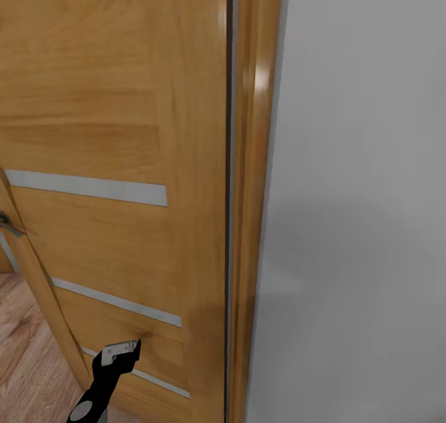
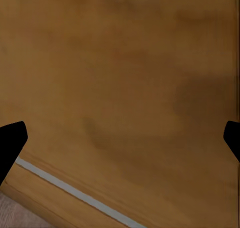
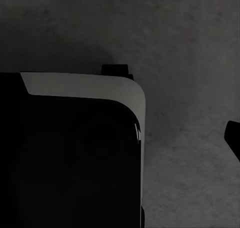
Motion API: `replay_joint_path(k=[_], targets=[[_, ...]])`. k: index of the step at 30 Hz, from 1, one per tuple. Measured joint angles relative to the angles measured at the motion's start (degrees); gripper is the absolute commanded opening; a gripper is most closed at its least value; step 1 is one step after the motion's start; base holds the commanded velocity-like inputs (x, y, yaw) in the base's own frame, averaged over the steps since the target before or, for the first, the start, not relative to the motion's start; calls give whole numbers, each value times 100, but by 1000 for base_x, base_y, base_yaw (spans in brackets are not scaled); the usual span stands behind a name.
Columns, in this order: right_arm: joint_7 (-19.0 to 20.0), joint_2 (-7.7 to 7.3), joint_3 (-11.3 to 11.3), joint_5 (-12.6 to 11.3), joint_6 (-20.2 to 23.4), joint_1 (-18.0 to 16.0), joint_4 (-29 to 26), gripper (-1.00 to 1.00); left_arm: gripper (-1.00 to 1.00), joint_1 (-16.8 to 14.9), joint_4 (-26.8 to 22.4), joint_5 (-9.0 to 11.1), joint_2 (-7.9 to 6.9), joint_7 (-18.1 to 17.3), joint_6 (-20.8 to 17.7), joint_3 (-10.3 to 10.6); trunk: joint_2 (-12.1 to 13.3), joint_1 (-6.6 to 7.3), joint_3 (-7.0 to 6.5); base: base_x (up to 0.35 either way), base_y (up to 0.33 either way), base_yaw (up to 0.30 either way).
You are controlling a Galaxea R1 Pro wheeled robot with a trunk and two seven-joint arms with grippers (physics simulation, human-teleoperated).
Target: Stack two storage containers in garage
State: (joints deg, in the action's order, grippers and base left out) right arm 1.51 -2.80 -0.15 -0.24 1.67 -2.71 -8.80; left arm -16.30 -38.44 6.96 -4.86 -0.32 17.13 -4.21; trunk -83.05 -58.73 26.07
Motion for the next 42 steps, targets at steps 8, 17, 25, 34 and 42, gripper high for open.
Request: replay_joint_path(k=[8, 17, 25, 34, 42], targets=[[0, 0, 0, 0, 0, 0, 0, 100, 100, 2, -64, 0, 2, -11, 4, 33, 0, 0, 0, 0, 0, -6], [0, 0, 0, 0, 0, 0, 0, 100, 100, -2, -119, -4, 2, -20, 8, 38, 0, 0, -1, 0, 0, 0], [0, 0, 0, 0, 0, 1, -1, 100, 100, -1, -115, -5, -1, -18, 7, -32, 0, 0, -2, 0, 0, -82], [0, 0, 0, 0, 0, 0, 0, 100, 100, 1, -106, -4, -1, -28, 10, -321, 0, 0, -11, 0, 0, -108], [0, 0, 0, 0, 0, 0, 0, 100, 100, -2, -120, -8, -1, -25, 7, -257, 0, 0, -13, 0, 0, -12]])
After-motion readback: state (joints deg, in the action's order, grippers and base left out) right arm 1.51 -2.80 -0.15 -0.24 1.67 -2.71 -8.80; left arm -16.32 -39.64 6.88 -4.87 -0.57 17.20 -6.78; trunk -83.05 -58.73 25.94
